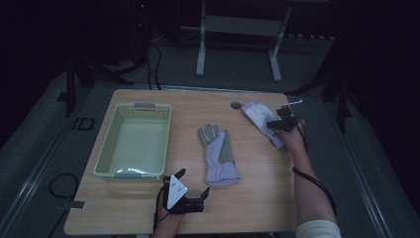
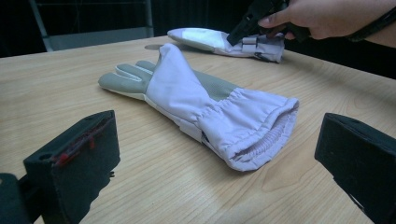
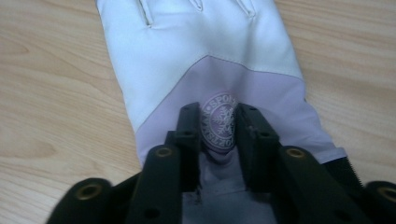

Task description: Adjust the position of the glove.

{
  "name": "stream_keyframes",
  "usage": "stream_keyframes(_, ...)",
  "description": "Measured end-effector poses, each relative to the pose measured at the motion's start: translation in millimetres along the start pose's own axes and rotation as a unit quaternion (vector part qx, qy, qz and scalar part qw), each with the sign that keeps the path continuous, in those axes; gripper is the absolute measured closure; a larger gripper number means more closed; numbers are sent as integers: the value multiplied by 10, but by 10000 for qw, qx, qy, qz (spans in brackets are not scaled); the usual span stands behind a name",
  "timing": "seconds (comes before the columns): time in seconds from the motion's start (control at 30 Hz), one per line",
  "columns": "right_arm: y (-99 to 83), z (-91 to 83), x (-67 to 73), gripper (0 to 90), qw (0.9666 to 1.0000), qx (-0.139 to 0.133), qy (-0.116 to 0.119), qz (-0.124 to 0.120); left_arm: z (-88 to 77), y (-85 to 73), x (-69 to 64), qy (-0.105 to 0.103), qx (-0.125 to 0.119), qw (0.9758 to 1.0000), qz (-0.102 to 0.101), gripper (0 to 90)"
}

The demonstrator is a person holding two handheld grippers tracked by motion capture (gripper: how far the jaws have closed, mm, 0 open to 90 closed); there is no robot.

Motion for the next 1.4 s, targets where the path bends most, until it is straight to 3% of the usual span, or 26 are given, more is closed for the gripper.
stream_keyframes(0.1,15,-87,46,797,9998,-36,12,191,-2,0,0,5,0,10000,6,1)
stream_keyframes(0.3,27,-415,141,809,9992,-310,-44,257,-3,1,2,9,-7,10000,3,1)
stream_keyframes(0.63,-145,-1024,464,809,9989,-431,-146,-123,0,-1,5,6,15,10000,-14,1)
stream_keyframes(0.77,-256,-1239,545,806,9978,-632,-146,-155,3,0,1,32,12,10000,-4,1)
stream_keyframes(0.9,-436,-1347,623,806,9980,-604,-161,-52,1,-1,-1,34,12,10000,26,1)
stream_keyframes(1.07,-686,-1308,732,806,9986,-413,-341,4,2,-1,-2,18,18,10000,26,1)
stream_keyframes(1.23,-790,-1048,720,791,9988,-360,-334,51,4,0,3,7,18,10000,-11,1)
stream_keyframes(1.4,-852,-792,694,778,9990,-140,-415,108,4,-1,-3,0,18,10000,-1,1)
Point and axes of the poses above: each handheld gripper's, and its own axes: z roughly forward along the jaws, y roughly out of its top, x roughly to its left, the point moved 8 cm from there along z, roughly forward along the jaws, and after that the axes turned 4 degrees about -z, right-handed, at the moved point
